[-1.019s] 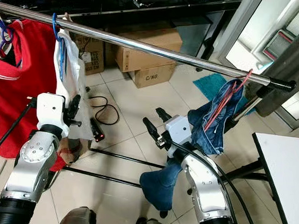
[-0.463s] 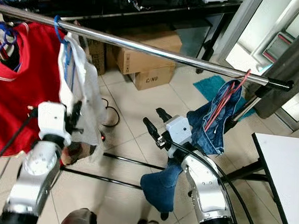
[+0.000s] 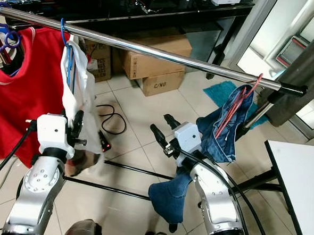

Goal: Hang hanger

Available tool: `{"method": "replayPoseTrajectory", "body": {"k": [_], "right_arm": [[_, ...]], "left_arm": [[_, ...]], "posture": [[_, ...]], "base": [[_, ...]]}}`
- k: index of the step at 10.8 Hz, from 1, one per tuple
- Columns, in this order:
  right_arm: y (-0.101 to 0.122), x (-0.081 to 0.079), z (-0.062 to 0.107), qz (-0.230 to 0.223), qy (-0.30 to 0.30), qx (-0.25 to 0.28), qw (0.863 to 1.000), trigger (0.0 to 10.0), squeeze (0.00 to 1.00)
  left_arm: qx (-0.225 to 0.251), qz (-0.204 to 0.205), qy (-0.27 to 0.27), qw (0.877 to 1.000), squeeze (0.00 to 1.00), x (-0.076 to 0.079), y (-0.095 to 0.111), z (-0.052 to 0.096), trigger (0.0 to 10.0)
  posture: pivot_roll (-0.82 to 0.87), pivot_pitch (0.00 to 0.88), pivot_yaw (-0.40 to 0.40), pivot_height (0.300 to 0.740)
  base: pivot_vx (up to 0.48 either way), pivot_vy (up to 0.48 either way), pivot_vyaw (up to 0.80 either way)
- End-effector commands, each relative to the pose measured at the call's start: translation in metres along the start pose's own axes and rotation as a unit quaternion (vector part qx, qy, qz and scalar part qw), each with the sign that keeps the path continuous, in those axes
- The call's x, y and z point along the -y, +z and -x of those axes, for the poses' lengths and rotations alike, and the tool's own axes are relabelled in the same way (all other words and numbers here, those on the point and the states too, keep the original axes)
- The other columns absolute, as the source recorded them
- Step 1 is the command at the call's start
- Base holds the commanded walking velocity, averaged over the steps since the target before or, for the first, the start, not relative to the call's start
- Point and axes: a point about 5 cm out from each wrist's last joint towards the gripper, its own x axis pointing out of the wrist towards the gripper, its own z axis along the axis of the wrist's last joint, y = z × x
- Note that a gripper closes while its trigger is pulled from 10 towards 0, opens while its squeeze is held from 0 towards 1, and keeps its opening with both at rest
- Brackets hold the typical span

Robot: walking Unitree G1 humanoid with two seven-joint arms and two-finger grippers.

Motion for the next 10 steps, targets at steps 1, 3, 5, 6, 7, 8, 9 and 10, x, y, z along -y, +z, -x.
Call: {"method": "replayPoseTrajectory", "body": {"k": [1,3,5,6,7,8,9,10], "right_arm": [[-0.002,0.004,0.005,0.0,-0.012,-0.001,1.0,10.0,0.0],[-0.002,0.004,0.005,0.0,-0.011,-0.003,1.0,10.0,0.0],[-0.003,0.004,0.006,0.0,-0.011,-0.004,1.0,10.0,0.0],[-0.003,0.004,0.006,0.0,-0.011,-0.005,1.0,10.0,0.0],[-0.006,0.004,0.007,0.0,-0.012,-0.008,1.0,10.0,0.0],[-0.008,0.004,0.009,-0.001,-0.013,-0.012,1.0,10.0,0.0],[-0.016,0.005,0.012,0.001,-0.019,-0.024,1.0,10.0,0.0],[-0.018,0.008,0.014,0.008,-0.033,-0.029,0.999,10.0,0.0]], "left_arm": [[-0.005,0.006,-0.005,1.0,0.0,0.005,-0.002,0.004,10.0],[-0.027,0.007,-0.036,0.999,0.0,0.013,-0.014,0.011,10.0],[-0.043,0.005,-0.068,0.997,0.0,0.022,-0.024,0.02,10.0],[-0.053,0.003,-0.071,0.996,0.0,0.022,-0.032,0.023,10.0],[-0.058,-0.002,-0.083,0.995,0.0,0.023,-0.04,0.029,10.0],[-0.06,-0.007,-0.095,0.994,0.0,0.024,-0.046,0.033,10.0],[-0.067,-0.017,-0.116,0.991,0.0,0.026,-0.059,0.042,10.0],[-0.073,-0.021,-0.12,0.99,0.0,0.025,-0.067,0.046,10.0]], "posture": [[0.26,0.072,-0.076,0.74],[0.26,0.073,-0.077,0.74],[0.26,0.073,-0.077,0.74],[0.26,0.069,-0.076,0.74],[0.26,0.069,-0.076,0.74],[0.26,0.069,-0.076,0.74],[0.26,0.069,-0.076,0.74],[0.26,0.061,-0.077,0.74]], "base": [[0.0,0.0,0.0],[0.0,0.0,0.0],[0.0,0.0,0.0],[0.0,0.0,0.0],[0.0,0.0,0.0],[0.0,0.0,0.0],[0.0,0.0,0.0],[0.0,0.0,0.0]]}}
